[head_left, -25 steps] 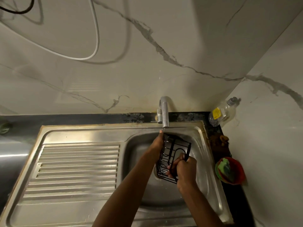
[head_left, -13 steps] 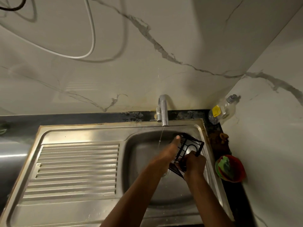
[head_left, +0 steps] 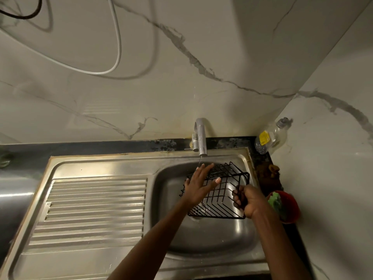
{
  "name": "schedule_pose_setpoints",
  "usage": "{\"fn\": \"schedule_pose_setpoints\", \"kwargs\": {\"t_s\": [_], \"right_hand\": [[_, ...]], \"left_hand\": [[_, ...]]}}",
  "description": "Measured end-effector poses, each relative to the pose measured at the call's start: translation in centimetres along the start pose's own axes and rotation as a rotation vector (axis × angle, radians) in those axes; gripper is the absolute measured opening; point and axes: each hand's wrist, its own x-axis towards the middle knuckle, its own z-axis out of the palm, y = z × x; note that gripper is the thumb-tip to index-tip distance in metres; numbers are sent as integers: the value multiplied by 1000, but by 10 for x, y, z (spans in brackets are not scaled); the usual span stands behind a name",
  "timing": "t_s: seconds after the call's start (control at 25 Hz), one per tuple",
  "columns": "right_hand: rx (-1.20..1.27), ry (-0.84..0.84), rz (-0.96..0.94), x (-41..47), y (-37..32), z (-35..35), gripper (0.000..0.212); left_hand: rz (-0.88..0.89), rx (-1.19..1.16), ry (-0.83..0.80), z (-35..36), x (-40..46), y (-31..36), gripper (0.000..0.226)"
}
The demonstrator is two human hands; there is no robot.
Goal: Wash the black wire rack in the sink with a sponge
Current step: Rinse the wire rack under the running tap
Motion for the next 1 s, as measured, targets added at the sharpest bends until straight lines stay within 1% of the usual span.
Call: {"fn": "schedule_pose_setpoints", "kwargs": {"t_s": [0.04, 0.08, 0.16, 0.2, 0.28, 0.32, 0.36, 0.44, 0.48, 0.52, 0.56, 0.64, 0.72, 0.76, 0.84, 0.88, 0.96, 1.0], "right_hand": [[3, -62, 9, 0, -3, -5, 27], [4, -129, 17, 0, -6, -11, 26], [18, -253, 45, -3, -14, -20, 16], [32, -294, 70, -3, -19, -22, 16], [76, -350, 108, 7, -29, -25, 27], [105, -379, 97, 11, -36, -25, 34], [145, -420, 66, 13, -41, -25, 46], [249, -508, -19, 19, -50, -29, 82], [305, -540, -71, 24, -50, -32, 88], [331, -589, -122, 23, -47, -29, 86], [308, -604, -157, 17, -37, -24, 80], [229, -543, -173, 5, 0, -12, 69], [163, -518, -194, -9, 40, -4, 68], [172, -533, -200, -17, 53, -3, 66], [270, -572, -207, -26, 67, -5, 56], [335, -560, -202, -31, 68, -7, 58], [463, -535, -218, -40, 66, -11, 78], [503, -556, -262, -43, 66, -12, 87]], "left_hand": [[8, 53, -7, -8, 9, -4, 74], [28, 102, -27, -18, 18, -5, 73], [64, 165, -98, -33, 30, -5, 59], [77, 188, -125, -36, 32, -4, 55], [78, 180, -108, -36, 33, -4, 60], [54, 118, -69, -34, 30, -6, 62], [11, 15, -27, -31, 25, -8, 61], [-116, -197, 28, -27, 18, -12, 62], [-215, -278, 57, -24, 16, -14, 63], [-309, -337, 107, -22, 13, -13, 66], [-394, -372, 169, -19, 12, -12, 74], [-531, -398, 234, -19, 12, -9, 96], [-623, -465, 199, -18, 15, -7, 111], [-654, -533, 192, -17, 13, -4, 113], [-673, -600, 182, -14, 6, -2, 109], [-659, -618, 159, -11, 1, -2, 104], [-658, -699, 118, -5, -8, -1, 90], [-701, -721, 123, -6, -11, 3, 84]]}}
